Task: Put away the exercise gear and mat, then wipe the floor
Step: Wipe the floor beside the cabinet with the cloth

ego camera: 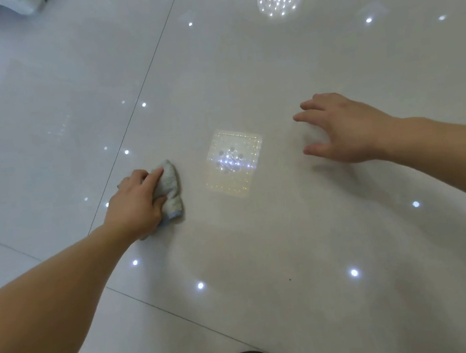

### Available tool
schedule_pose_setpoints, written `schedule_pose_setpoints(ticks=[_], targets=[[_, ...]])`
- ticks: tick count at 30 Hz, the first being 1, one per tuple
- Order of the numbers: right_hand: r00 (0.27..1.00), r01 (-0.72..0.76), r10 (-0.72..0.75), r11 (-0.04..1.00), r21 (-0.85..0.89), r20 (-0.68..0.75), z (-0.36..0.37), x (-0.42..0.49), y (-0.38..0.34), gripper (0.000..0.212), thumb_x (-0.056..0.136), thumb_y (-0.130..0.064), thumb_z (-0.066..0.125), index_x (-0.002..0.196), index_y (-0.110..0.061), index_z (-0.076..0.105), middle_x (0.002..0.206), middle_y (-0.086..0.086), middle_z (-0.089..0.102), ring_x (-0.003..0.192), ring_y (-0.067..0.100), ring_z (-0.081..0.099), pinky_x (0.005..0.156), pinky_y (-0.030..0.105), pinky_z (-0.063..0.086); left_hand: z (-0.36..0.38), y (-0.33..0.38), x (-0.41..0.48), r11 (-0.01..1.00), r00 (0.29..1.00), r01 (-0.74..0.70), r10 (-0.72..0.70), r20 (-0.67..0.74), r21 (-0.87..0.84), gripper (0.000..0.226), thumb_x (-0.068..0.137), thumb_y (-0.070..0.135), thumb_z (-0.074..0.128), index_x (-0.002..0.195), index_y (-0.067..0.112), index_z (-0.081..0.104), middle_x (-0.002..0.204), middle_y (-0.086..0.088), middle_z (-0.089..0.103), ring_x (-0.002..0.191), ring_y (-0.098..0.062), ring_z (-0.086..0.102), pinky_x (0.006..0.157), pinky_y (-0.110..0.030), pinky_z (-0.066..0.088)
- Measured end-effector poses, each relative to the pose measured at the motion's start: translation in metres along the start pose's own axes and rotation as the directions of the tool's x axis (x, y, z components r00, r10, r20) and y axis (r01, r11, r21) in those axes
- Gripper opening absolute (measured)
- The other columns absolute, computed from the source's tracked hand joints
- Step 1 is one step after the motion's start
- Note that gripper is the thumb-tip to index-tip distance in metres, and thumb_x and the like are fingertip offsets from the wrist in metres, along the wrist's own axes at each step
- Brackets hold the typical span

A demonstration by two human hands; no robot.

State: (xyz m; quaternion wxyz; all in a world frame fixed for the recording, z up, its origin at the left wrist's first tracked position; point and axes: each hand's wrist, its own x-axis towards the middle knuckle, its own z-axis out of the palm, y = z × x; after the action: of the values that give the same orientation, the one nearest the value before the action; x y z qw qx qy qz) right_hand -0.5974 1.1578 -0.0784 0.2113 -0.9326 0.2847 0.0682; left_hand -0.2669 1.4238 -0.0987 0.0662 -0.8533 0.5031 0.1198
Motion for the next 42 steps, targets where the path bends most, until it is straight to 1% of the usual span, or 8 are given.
schedule_pose_setpoints(ticks=[4,10,15,20,25,28,32,42], targets=[[0.999,-0.007,0.008,1.000,-0.027,0.042,-0.005,-0.012,0.009,0.068,0.089,-0.048,0.059,0.148,-0.025,0.035,0.155,-0.001,0.030,0.146,0.020,0.015,0.117,0.037,0.021,-0.009,0.018,-0.001,0.997,0.999,-0.006,0.003,0.044,0.079,0.051,0.092,0.034,0.056,0.140,0.022,0.044,0.121,-0.007,0.052,0.100,-0.032,0.055,0.077,-0.039,0.046],[0.983,-0.029,0.046,0.995,-0.097,0.179,-0.010,-0.037,0.031,0.064,0.089,-0.051,0.056,0.146,-0.028,0.037,0.149,-0.004,0.039,0.140,0.019,0.029,0.112,0.038,0.032,-0.057,0.055,0.023,0.889,0.915,-0.216,0.039,0.403,0.404,0.031,0.087,0.032,0.049,0.117,0.027,0.044,0.099,0.003,0.059,0.083,-0.020,0.055,0.075,-0.033,0.040],[0.917,-0.054,0.112,0.986,-0.158,0.382,-0.033,-0.071,0.053,0.064,0.090,-0.051,0.055,0.147,-0.030,0.033,0.147,-0.004,0.039,0.134,0.021,0.038,0.109,0.037,0.035,-0.084,0.114,0.046,0.908,0.787,-0.342,0.137,0.601,0.242,0.039,0.087,0.026,0.054,0.124,0.029,0.045,0.098,0.004,0.054,0.091,-0.021,0.055,0.078,-0.034,0.044],[0.829,-0.176,0.238,0.970,-0.168,0.507,-0.059,-0.115,0.071,0.071,0.091,-0.054,0.053,0.151,-0.030,0.024,0.151,-0.004,0.035,0.136,0.022,0.038,0.109,0.038,0.035,-0.094,0.186,0.046,0.908,0.722,-0.410,0.267,0.639,0.084,0.044,0.084,0.021,0.053,0.126,0.030,0.043,0.096,0.006,0.053,0.091,-0.021,0.056,0.081,-0.035,0.048],[0.745,-0.329,0.348,0.934,-0.141,0.569,-0.090,-0.167,0.074,0.070,0.094,-0.054,0.049,0.152,-0.028,0.021,0.152,-0.002,0.034,0.136,0.023,0.038,0.109,0.038,0.035,-0.128,0.233,0.042,0.891,0.673,-0.453,0.360,0.646,-0.024,0.030,0.077,0.019,0.047,0.102,0.036,0.043,0.096,0.004,0.058,0.084,-0.019,0.059,0.080,-0.043,0.054],[0.709,-0.423,0.408,0.899,-0.116,0.575,-0.115,-0.199,0.068,0.070,0.094,-0.054,0.049,0.152,-0.027,0.021,0.153,0.000,0.032,0.137,0.023,0.038,0.109,0.037,0.035,-0.161,0.256,0.033,0.876,0.655,-0.477,0.409,0.635,-0.072,0.031,0.079,0.014,0.047,0.104,0.032,0.042,0.094,0.005,0.056,0.084,-0.017,0.057,0.078,-0.039,0.052],[0.691,-0.522,0.470,0.850,-0.070,0.549,-0.154,-0.233,0.052,0.070,0.095,-0.053,0.048,0.152,-0.025,0.022,0.154,0.002,0.030,0.138,0.024,0.036,0.110,0.036,0.033,-0.212,0.282,0.015,0.861,0.666,-0.491,0.471,0.579,-0.136,0.036,0.083,0.016,0.048,0.116,0.029,0.044,0.100,0.004,0.059,0.087,-0.016,0.056,0.072,-0.031,0.045],[0.652,-0.697,0.607,0.716,0.043,0.455,-0.284,-0.311,-0.014,0.069,0.093,-0.052,0.052,0.150,-0.021,0.030,0.154,0.003,0.032,0.137,0.023,0.037,0.111,0.035,0.033,-0.361,0.316,-0.035,0.869,0.732,-0.442,0.492,0.472,-0.221,0.041,0.082,0.023,0.051,0.121,0.036,0.048,0.109,0.006,0.062,0.093,-0.018,0.060,0.081,-0.035,0.051]])
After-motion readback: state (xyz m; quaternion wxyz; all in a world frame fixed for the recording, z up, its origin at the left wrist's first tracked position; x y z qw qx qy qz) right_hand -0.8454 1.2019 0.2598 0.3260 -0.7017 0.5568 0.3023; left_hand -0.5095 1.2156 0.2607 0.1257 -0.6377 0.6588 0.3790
